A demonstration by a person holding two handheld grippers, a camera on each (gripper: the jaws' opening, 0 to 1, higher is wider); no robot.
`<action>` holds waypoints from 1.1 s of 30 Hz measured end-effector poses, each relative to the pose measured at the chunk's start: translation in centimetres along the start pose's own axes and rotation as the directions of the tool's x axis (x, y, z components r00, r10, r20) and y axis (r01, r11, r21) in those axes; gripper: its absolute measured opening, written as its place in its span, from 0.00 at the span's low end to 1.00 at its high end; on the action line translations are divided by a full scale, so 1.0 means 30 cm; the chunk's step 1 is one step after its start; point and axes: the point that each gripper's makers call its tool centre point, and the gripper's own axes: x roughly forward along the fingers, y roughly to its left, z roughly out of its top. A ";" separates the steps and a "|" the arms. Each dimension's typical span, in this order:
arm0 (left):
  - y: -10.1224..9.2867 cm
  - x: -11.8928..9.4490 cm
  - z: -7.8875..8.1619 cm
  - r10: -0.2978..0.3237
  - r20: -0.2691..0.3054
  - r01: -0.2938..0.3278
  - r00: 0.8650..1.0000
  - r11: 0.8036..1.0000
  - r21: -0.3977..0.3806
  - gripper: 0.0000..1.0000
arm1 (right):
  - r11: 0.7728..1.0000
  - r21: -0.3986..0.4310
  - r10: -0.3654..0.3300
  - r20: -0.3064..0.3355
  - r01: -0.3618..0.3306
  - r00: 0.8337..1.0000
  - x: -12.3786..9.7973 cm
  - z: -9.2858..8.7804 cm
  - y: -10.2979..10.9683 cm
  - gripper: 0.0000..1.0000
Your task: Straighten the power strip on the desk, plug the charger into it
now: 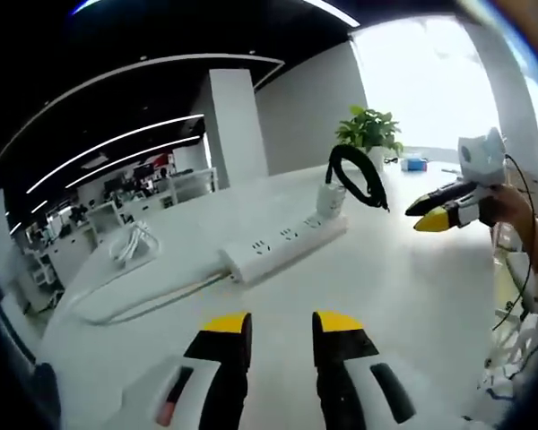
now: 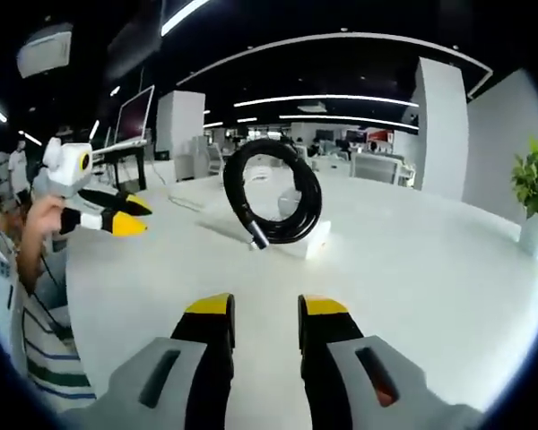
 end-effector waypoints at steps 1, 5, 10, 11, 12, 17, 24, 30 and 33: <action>-0.001 -0.003 -0.002 0.002 0.000 -0.002 1.000 1.000 -0.001 0.27 | 1.000 -0.001 0.000 -0.001 0.000 1.000 -0.003 -0.003 0.006 0.27; 0.000 -0.023 -0.007 0.031 0.003 -0.031 1.000 0.999 0.014 0.28 | 1.000 -0.002 -0.008 0.008 0.008 1.000 -0.019 -0.007 0.020 0.27; 0.000 -0.053 -0.006 0.052 0.021 -0.052 0.998 0.998 0.020 0.30 | 1.000 -0.004 -0.029 0.024 0.029 0.999 -0.036 -0.008 0.036 0.28; -0.003 -0.059 -0.007 0.053 0.023 -0.053 0.998 0.998 0.022 0.30 | 0.999 -0.005 -0.034 0.030 0.034 0.999 -0.043 -0.008 0.040 0.28; -0.004 -0.064 -0.008 0.053 0.024 -0.053 0.998 0.998 0.021 0.31 | 0.999 -0.005 -0.038 0.034 0.038 0.999 -0.048 -0.007 0.041 0.28; -0.017 -0.089 -0.021 0.052 0.026 -0.052 0.998 0.999 0.000 0.34 | 0.996 -0.010 -0.087 0.049 0.088 0.995 -0.085 0.002 0.027 0.29; -0.026 -0.124 -0.039 0.079 0.030 -0.078 0.996 0.996 -0.030 0.35 | 0.988 -0.037 -0.146 0.043 0.147 0.988 -0.134 -0.001 0.013 0.32; -0.041 -0.159 -0.046 0.087 0.035 -0.086 0.996 0.995 -0.041 0.37 | 0.983 -0.017 -0.180 0.038 0.181 0.983 -0.167 -0.006 0.012 0.34; -0.044 -0.165 -0.048 0.090 0.037 -0.088 0.995 0.995 -0.048 0.38 | 0.978 -0.025 -0.205 0.023 0.205 0.979 -0.176 -0.014 0.012 0.35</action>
